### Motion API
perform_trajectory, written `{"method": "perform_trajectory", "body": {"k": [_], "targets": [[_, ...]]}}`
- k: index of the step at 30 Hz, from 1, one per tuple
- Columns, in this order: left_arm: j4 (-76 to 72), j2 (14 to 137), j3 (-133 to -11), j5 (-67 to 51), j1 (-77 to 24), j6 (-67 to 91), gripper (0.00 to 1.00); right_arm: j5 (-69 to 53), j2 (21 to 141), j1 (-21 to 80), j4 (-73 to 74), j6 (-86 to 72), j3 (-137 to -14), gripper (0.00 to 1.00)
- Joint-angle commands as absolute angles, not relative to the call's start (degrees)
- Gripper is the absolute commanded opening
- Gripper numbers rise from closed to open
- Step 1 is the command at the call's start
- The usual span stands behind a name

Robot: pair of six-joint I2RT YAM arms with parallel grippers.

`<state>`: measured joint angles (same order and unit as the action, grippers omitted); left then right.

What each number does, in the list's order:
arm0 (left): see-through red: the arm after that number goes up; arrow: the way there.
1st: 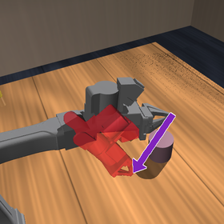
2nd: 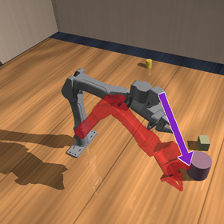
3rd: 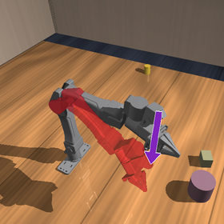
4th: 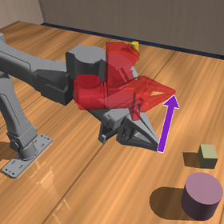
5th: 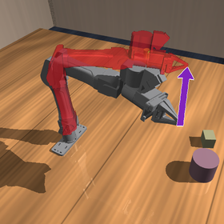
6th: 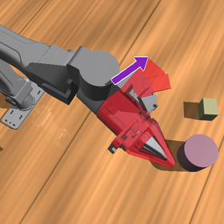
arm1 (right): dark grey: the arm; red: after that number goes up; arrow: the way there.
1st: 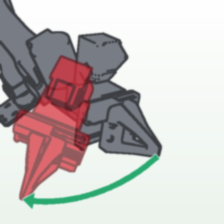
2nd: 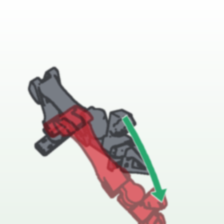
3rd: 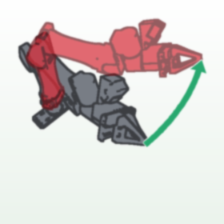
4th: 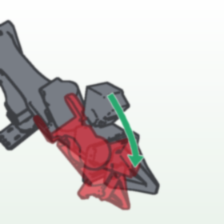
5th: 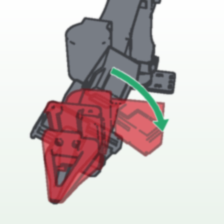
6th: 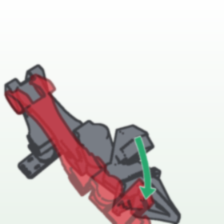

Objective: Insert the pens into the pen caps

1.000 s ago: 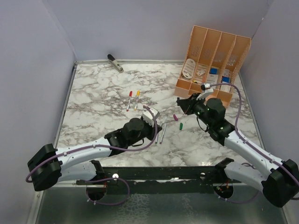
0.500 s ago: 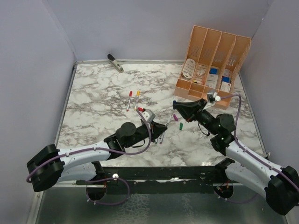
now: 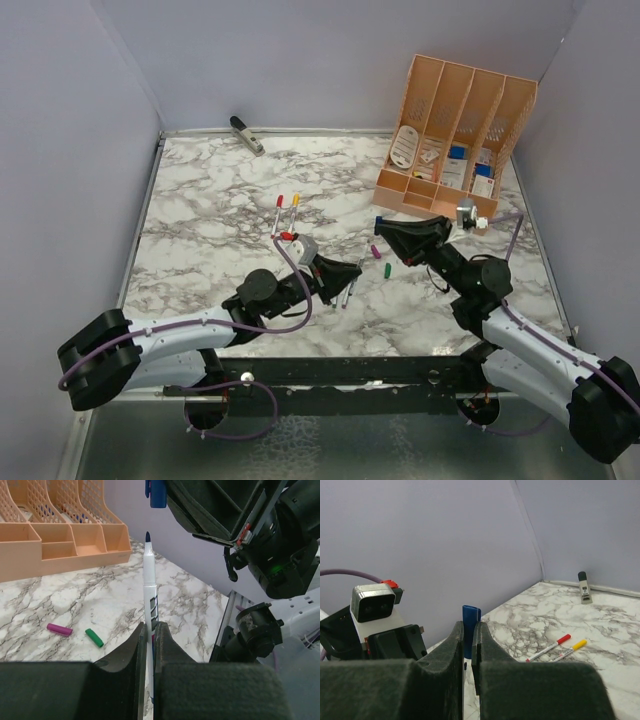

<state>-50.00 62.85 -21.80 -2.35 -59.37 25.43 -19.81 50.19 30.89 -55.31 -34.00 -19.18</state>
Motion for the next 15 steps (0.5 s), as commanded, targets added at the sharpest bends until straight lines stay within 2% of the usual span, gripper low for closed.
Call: {"method": "perform_trajectory", "body": {"k": [1,15], "targets": [[-55.6,63.6,-22.2,-4.6,-59.4,26.8,0.0,-20.3,50.4,30.8,-60.7,-35.2,-17.8,0.01],[-59.9,67.7,-23.3,-6.3,-59.4,28.4,0.0,-20.3,52.0,30.8,-66.8,-36.5,-16.0,0.01]]}}
